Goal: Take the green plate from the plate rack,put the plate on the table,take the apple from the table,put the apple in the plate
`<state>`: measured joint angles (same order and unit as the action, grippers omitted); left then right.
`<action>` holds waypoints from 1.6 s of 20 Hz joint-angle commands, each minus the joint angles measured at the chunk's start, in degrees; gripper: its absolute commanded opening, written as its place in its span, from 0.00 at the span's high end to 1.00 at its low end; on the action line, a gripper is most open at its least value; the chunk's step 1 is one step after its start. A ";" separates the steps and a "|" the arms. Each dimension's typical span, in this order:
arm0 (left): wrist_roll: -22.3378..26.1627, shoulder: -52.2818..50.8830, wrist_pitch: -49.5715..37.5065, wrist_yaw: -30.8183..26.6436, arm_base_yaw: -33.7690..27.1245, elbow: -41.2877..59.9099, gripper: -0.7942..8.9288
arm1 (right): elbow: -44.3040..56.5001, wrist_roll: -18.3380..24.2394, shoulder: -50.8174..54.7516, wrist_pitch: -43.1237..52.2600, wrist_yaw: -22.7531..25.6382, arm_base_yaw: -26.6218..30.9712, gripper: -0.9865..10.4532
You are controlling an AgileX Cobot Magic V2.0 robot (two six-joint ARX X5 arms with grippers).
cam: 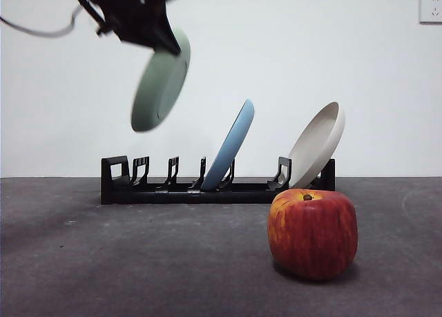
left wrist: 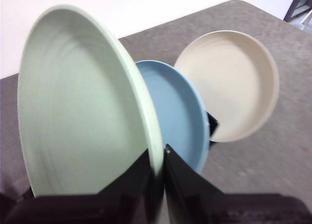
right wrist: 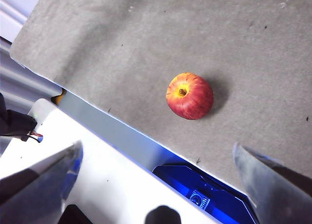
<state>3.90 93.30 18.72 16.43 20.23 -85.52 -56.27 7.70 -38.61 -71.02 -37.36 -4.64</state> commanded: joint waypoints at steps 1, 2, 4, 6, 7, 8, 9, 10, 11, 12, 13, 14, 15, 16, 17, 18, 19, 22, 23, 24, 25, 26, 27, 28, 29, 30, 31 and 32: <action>2.38 -5.95 4.33 0.09 1.55 -0.15 0.93 | 0.07 -0.35 -0.02 0.24 -0.04 -0.09 0.34; 3.17 -7.72 6.36 -0.22 2.01 -0.15 0.93 | 0.07 -0.33 -0.02 0.26 -0.04 -0.09 0.34; 5.84 -11.65 10.86 -2.97 3.65 -0.15 0.93 | 0.07 -0.33 -0.02 0.26 -0.04 -0.09 0.34; 8.31 -14.84 15.23 -6.60 5.68 -0.15 0.93 | 0.04 -0.35 -0.02 0.26 -0.04 -0.09 0.34; 8.96 -16.20 17.40 -7.91 6.75 -0.15 0.93 | 0.04 -0.35 -0.02 0.26 -0.04 -0.09 0.34; 10.08 -17.42 19.82 -9.33 8.09 -0.15 0.93 | 0.04 -0.35 -0.02 0.24 -0.04 -0.09 0.34; 11.41 -18.43 22.25 -11.15 9.49 -0.15 0.93 | 0.04 -0.35 -0.02 0.24 -0.04 -0.09 0.34; 12.48 -18.99 24.17 -12.94 10.75 -0.15 0.92 | 0.04 -0.35 -0.02 0.24 -0.04 -0.09 0.34; 13.60 -19.28 26.14 -15.28 12.26 -0.15 0.92 | 0.04 -0.35 -0.02 0.24 -0.04 -0.09 0.34; 14.25 -19.30 27.76 -17.27 13.86 -0.15 0.92 | 0.04 -0.33 -0.02 0.24 -0.04 -0.09 0.34; 14.38 -19.30 29.00 -18.78 15.15 -0.13 0.92 | 0.04 -0.33 -0.02 0.26 -0.04 -0.09 0.34; 14.38 -19.10 30.16 -20.22 16.50 -0.04 0.92 | 0.04 -0.35 -0.02 0.24 -0.04 -0.09 0.34; 14.38 -18.86 31.08 -21.31 17.68 0.17 0.92 | 0.04 -0.35 -0.02 0.24 -0.04 -0.09 0.34; 14.38 -18.78 31.63 -22.18 18.60 0.44 0.92 | 0.04 -0.35 -0.02 0.24 -0.04 -0.09 0.34; 14.38 -18.60 31.89 -22.71 19.76 1.05 0.92 | 0.04 -0.33 -0.02 0.24 -0.04 -0.09 0.34; 14.36 -18.45 31.82 -23.26 21.00 1.97 0.92 | 0.07 -0.33 -0.02 0.24 -0.04 -0.09 0.34; 14.32 -18.36 31.67 -23.96 22.14 2.99 0.92 | 0.07 -0.33 -0.02 0.24 -0.04 -0.09 0.34; 13.68 -17.90 29.03 -26.82 25.53 8.22 0.92 | 0.07 -0.31 -0.02 0.24 -0.07 -0.09 0.34; 13.70 -17.66 28.02 -27.69 26.40 10.49 0.92 | 0.07 -0.31 -0.02 0.24 -0.07 -0.09 0.34; 13.70 -17.51 27.08 -28.83 27.10 12.83 0.92 | 0.04 -0.33 -0.02 0.24 -0.07 -0.09 0.34; 13.70 -17.38 25.90 -29.66 27.56 14.95 0.92 | 0.07 -0.33 -0.02 0.24 -0.07 -0.09 0.34; 13.73 -17.22 23.91 -30.18 28.11 17.59 0.92 | 0.07 -0.35 -0.02 0.24 -0.07 -0.09 0.34; 13.73 -17.09 21.46 -30.36 28.57 20.26 0.92 | 0.04 -0.35 -0.02 0.22 -0.07 -0.09 0.34; 13.73 -16.87 19.41 -30.36 28.94 22.45 0.92 | 0.04 -0.35 -0.02 0.22 -0.07 -0.09 0.34; 13.77 -16.59 17.22 -30.69 29.29 24.83 0.92 | 0.04 -0.35 -0.02 0.22 -0.07 -0.09 0.34; 13.90 -16.22 15.30 -31.63 29.55 26.99 0.92 | 0.07 -0.35 -0.02 0.22 -0.07 -0.09 0.34; 14.32 -15.78 13.66 -32.50 29.73 28.72 0.92 | 0.07 -0.35 -0.02 0.22 -0.07 -0.09 0.34; 14.51 -15.10 11.91 -33.05 30.01 30.49 0.92 | 0.07 -0.35 -0.02 0.22 -0.09 -0.09 0.34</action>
<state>17.37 77.67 32.73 -15.79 49.87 -56.73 -56.27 7.70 -38.61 -71.02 -37.36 -4.64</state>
